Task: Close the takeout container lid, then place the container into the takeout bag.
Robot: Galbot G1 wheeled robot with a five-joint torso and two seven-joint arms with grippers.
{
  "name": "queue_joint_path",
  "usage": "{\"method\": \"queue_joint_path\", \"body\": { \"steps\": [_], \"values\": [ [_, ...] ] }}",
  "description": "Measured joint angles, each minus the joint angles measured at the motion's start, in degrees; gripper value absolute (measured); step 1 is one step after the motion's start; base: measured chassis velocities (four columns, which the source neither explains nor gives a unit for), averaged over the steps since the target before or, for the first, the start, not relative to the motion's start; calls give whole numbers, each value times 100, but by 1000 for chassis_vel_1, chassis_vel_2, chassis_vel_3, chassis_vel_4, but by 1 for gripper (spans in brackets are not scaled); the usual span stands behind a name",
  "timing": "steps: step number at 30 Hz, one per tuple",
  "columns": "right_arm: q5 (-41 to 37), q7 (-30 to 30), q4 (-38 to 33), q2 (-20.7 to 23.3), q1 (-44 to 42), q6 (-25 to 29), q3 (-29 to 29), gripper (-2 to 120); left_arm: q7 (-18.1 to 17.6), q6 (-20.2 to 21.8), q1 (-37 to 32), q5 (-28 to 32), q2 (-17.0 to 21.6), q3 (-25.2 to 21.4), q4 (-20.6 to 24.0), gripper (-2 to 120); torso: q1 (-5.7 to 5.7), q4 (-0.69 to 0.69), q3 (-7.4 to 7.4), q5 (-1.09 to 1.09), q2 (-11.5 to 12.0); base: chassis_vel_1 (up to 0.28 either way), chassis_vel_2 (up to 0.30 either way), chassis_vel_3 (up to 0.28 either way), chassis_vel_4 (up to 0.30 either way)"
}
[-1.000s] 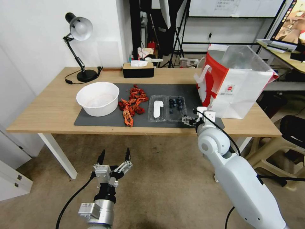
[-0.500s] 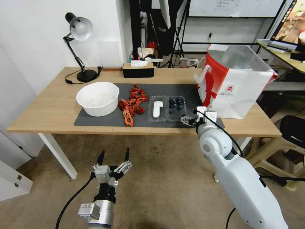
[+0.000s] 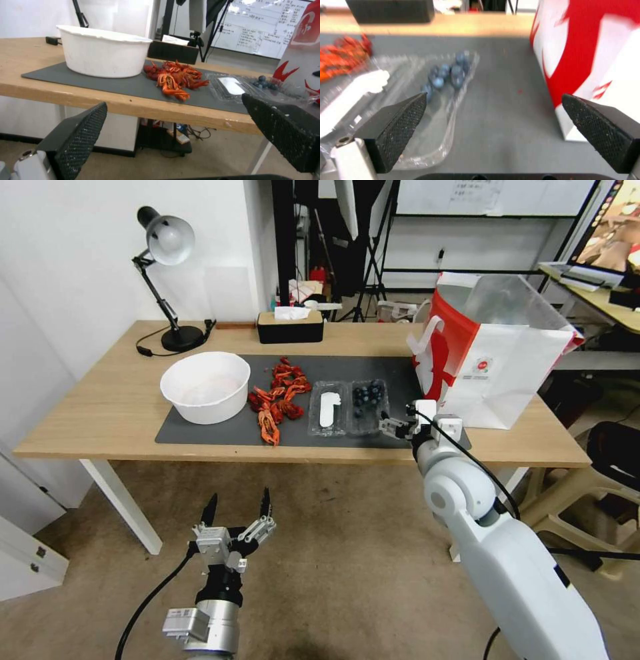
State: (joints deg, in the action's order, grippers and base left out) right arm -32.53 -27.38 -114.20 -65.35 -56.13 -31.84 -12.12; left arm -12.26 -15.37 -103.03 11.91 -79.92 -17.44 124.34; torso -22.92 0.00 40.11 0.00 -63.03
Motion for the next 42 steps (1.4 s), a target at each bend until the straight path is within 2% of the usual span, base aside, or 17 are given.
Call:
{"method": "queue_joint_path", "body": {
  "steps": [2,4,6,7,10,11,13,15,18,19,21,26,28,30,32,36,42],
  "values": [
    [257,246,-165,55,-269,401,-119,100,-1,-11,-8,0,-1,-1,20,100,0,0,0,1,0,0,0,0,0],
    [363,343,-227,71,-379,563,-168,100,-1,-12,-10,2,-1,0,24,100,0,0,0,0,0,0,0,0,0],
    [721,609,-402,94,-777,1171,-331,100,4,-16,-12,16,3,2,35,100,0,0,0,1,0,0,0,0,0],
    [721,609,-402,94,-777,1171,-331,100,4,-16,-12,16,3,2,35,100,0,0,0,1,0,0,0,0,0],
    [1282,997,-648,88,-1536,1997,-567,100,9,-36,-9,38,18,10,35,100,0,2,-1,1,0,0,0,0,0],
    [1282,997,-648,88,-1536,1997,-567,100,9,-36,-9,38,18,10,35,100,0,2,-1,1,0,0,0,0,0],
    [1569,1107,-807,30,-1978,2402,-673,100,12,-54,-4,51,21,19,18,100,0,0,-1,0,0,0,0,0,0],
    [1638,1144,-854,5,-2109,2523,-712,100,13,-57,-4,53,18,22,15,100,0,0,-1,1,0,0,0,0,0],
    [1989,1321,-952,-123,-2598,3140,-891,100,14,-71,-4,61,-1,34,-6,100,0,0,-1,0,0,0,0,0,0],
    [1989,1321,-952,-123,-2598,3140,-891,100,14,-71,-4,61,-1,34,-6,100,0,0,-1,0,0,0,0,0,0],
    [2185,1462,-956,-238,-2920,3608,-1042,100,37,-86,-2,70,-3,44,-22,100,0,0,-1,0,0,0,0,0,0],
    [2257,1643,-896,-396,-3302,4152,-1147,100,65,-112,-3,83,-4,49,-52,100,-1,0,-1,0,1,0,0,0,0],
    [2321,1734,-751,-577,-3637,4609,-1194,100,94,-162,-28,84,-32,31,-62,100,-1,0,-1,0,1,0,0,0,0],
    [2328,1745,-714,-622,-3711,4707,-1206,100,100,-177,-37,84,-43,24,-62,100,-1,0,-1,1,1,0,0,0,0],
    [2330,1810,-568,-764,-4024,5089,-1283,100,120,-198,-44,84,-62,15,-67,100,-1,0,-1,0,1,0,0,0,0],
    [2300,1873,-385,-913,-4353,5507,-1373,100,142,-199,-39,84,-67,19,-84,100,-1,0,-1,0,1,0,0,0,0],
    [2244,1928,-281,-991,-4555,5742,-1402,100,170,-199,-23,88,-56,37,-104,100,0,1,-1,0,1,0,0,0,0]
  ]
}}
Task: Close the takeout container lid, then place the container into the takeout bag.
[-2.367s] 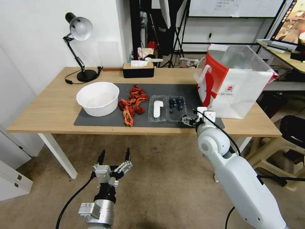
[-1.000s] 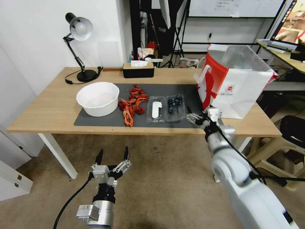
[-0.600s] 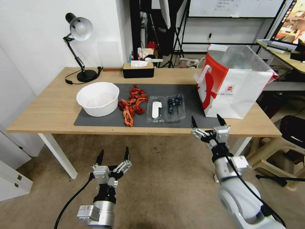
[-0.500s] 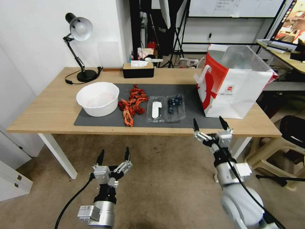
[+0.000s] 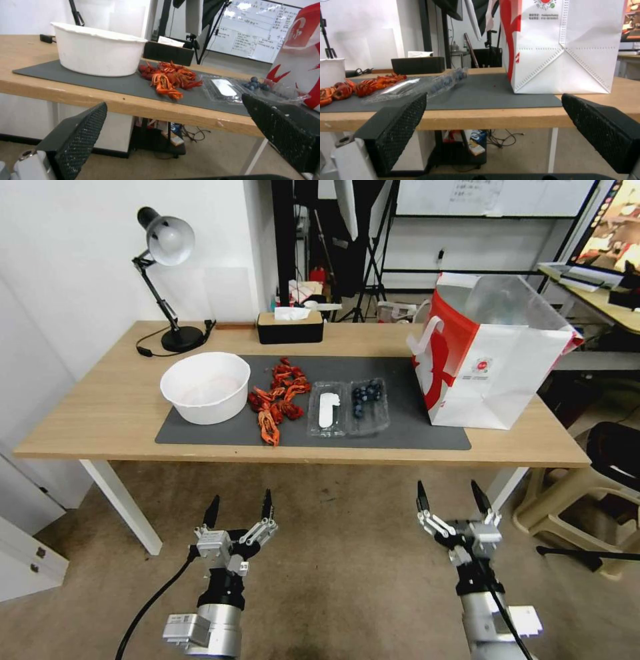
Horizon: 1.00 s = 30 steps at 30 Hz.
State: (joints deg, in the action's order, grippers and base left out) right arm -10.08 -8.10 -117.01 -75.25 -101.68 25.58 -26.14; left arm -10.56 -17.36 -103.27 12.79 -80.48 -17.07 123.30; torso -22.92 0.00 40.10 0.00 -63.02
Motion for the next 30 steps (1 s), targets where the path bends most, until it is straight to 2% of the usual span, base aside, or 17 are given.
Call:
{"method": "queue_joint_path", "body": {
  "steps": [7,12,14,15,18,19,21,22,25,26,29,30],
  "values": [
    [-3,3,41,-12,6,-19,26,100,5,37,49,75,-2,20,-1,100,0,-1,0,0,0,0,0,0,0],
    [50,21,0,-30,0,-49,5,100,60,148,165,356,111,113,4,100,0,-1,1,0,0,0,0,0,0],
    [78,55,-78,-18,-9,-87,-32,100,135,242,301,778,206,209,35,100,0,0,1,-1,0,0,0,0,0],
    [78,55,-78,-18,-9,-87,-32,100,135,242,301,778,206,209,35,100,0,0,1,-1,0,0,0,0,0],
    [87,107,-130,16,-4,-125,-73,100,472,222,595,1842,352,367,89,100,0,-1,1,0,0,0,0,0,0],
    [87,107,-130,16,-4,-125,-73,100,472,222,595,1842,352,367,89,100,0,-1,1,0,0,0,0,0,0],
    [123,107,-140,4,-29,-137,-91,100,555,255,924,2646,478,496,133,100,0,-1,1,0,0,0,0,0,0],
    [123,107,-140,4,-29,-137,-91,100,555,255,924,2646,478,496,133,100,0,-1,1,0,0,0,0,0,0],
    [198,104,-153,-22,-71,-144,-88,100,384,258,1452,3498,647,736,137,100,0,1,1,-1,0,0,0,0,0],
    [198,104,-153,-22,-71,-144,-88,100,384,258,1452,3498,647,736,137,100,0,1,1,-1,0,0,0,0,0],
    [299,102,-191,-61,-92,-158,-33,100,-354,428,2016,4203,825,1062,230,100,0,-1,1,0,0,0,0,0,0],
    [299,102,-191,-61,-92,-158,-33,100,-354,428,2016,4203,825,1062,230,100,0,-1,1,0,0,0,0,0,0]
  ]
}}
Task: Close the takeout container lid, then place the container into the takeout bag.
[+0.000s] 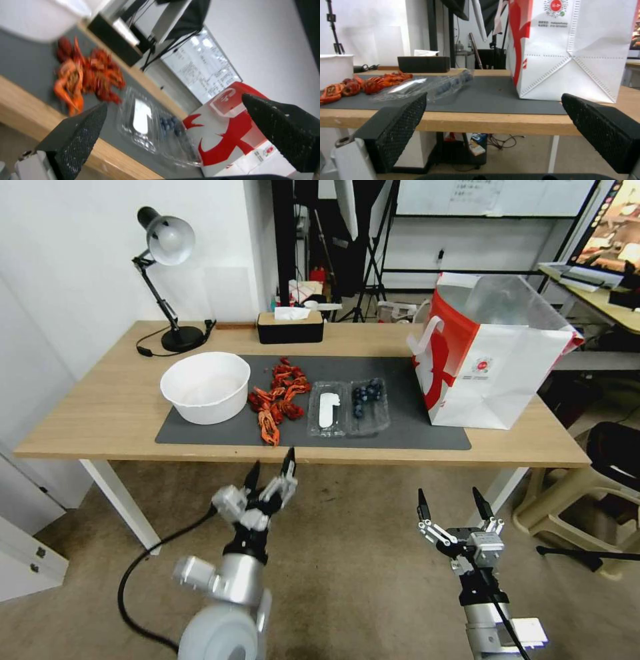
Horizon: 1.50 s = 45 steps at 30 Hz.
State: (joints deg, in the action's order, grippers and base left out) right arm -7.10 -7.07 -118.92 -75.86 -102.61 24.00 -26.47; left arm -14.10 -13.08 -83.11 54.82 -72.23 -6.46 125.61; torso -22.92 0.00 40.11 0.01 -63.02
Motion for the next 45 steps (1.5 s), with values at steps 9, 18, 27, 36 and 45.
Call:
{"method": "queue_joint_path", "body": {
  "steps": [9,18,27,36,45],
  "values": [
    [385,-111,18,-94,-176,66,220,100,-1784,625,1480,1216,-50,937,-132,100,0,0,0,-1,0,0,0,0,0],
    [568,-199,18,-218,-274,148,281,100,-2226,644,2477,1300,-328,1399,-850,100,0,1,0,-1,-1,0,0,0,0],
    [672,-218,30,-400,-256,162,305,100,-2481,740,2808,1550,-449,1468,-1137,100,0,0,0,-1,-1,0,0,0,0],
    [709,-227,204,-484,-171,197,324,100,-2570,1021,3067,1922,-494,1547,-1387,100,0,0,0,-1,-1,0,0,0,0],
    [727,-234,315,-539,-79,204,337,100,-2535,1507,3357,2317,-455,1567,-1659,100,0,0,0,-1,-1,0,0,0,0]
  ]
}}
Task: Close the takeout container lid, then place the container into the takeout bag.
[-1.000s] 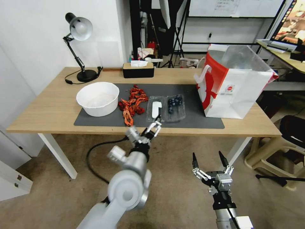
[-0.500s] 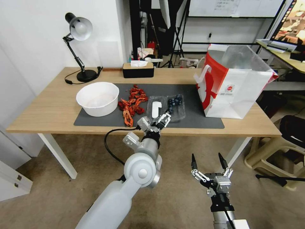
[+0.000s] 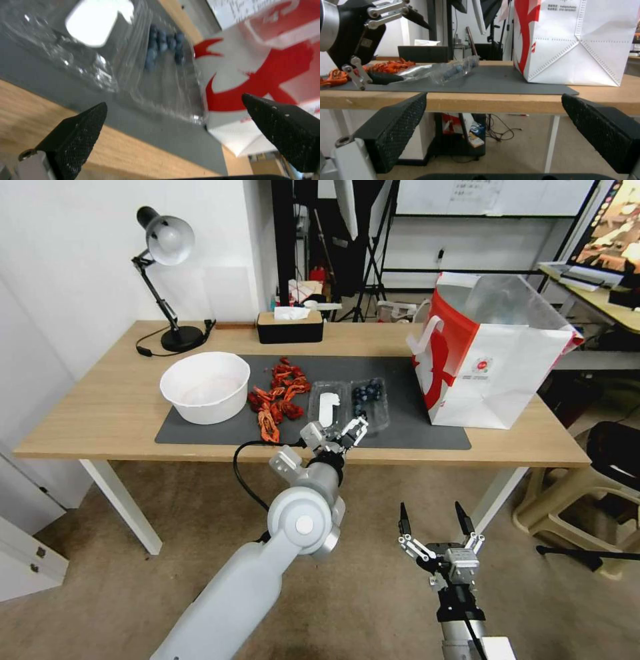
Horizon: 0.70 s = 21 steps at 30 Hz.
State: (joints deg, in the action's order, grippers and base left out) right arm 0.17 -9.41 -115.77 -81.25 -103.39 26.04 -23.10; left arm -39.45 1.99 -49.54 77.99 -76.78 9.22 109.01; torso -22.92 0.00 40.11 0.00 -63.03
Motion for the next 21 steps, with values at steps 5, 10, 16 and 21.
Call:
{"method": "queue_joint_path", "body": {
  "steps": [5,10,16,21],
  "values": [
    [10,-3,67,-3,19,14,7,100,164,261,56,160,23,-70,-57,100,0,0,0,0,0,0,0,0,0],
    [23,-8,115,-17,44,23,25,100,304,319,156,268,40,-149,-189,100,0,0,0,0,0,0,0,0,0],
    [41,-8,151,-45,73,26,58,100,305,395,227,414,34,-234,-310,100,0,0,-1,0,0,0,0,0,0],
    [41,-16,186,-45,88,48,56,100,254,424,246,489,14,-266,-390,100,0,0,-1,0,0,0,0,0,0]
  ]
}}
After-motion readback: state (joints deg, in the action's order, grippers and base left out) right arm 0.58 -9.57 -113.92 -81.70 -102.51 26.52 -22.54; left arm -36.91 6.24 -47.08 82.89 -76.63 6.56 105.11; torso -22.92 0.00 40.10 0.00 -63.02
